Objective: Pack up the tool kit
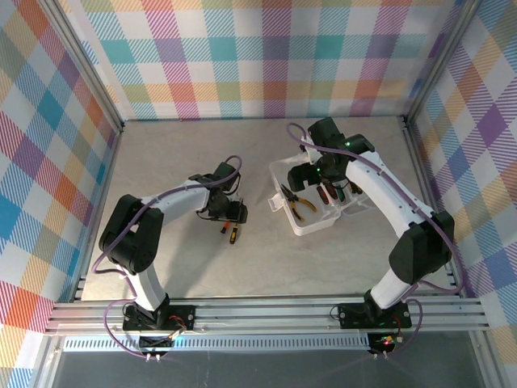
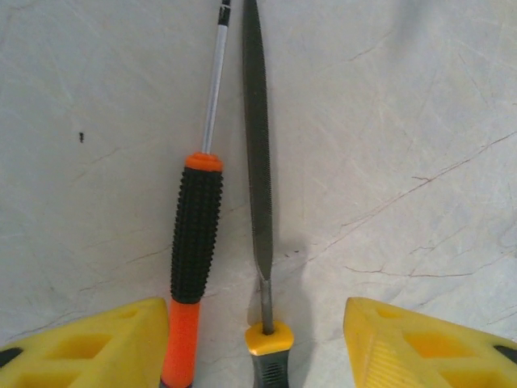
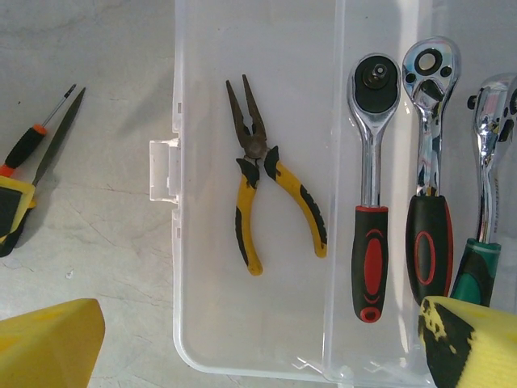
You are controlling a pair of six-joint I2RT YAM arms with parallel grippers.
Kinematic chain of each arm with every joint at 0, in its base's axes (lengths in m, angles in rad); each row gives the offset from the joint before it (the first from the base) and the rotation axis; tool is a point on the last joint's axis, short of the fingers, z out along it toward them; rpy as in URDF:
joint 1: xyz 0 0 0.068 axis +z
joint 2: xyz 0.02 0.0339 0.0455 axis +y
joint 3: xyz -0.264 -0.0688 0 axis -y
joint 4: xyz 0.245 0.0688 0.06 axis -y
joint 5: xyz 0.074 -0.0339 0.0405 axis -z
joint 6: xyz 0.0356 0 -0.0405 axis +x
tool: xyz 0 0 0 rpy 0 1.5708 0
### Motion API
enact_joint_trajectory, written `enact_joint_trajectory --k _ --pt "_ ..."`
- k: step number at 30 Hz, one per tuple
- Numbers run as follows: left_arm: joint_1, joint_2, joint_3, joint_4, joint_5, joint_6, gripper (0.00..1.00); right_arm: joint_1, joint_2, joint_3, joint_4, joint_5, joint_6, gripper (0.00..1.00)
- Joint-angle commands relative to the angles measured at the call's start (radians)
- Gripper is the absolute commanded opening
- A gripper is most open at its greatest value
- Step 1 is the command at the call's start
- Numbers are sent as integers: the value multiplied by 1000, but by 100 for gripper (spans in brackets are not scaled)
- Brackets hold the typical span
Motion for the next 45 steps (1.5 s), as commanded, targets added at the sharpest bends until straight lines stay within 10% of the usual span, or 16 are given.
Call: enact_joint_trajectory --k 1,27,45 --pt "-28 -23 -2 -27 -10 -9 55 3 10 -18 19 -26 -9 99" --pt "-60 164 27 -24 -49 -10 21 1 13 -27 28 -23 -17 99" --pt "-60 9 75 -78 66 34 0 2 -31 -40 27 -29 -17 99"
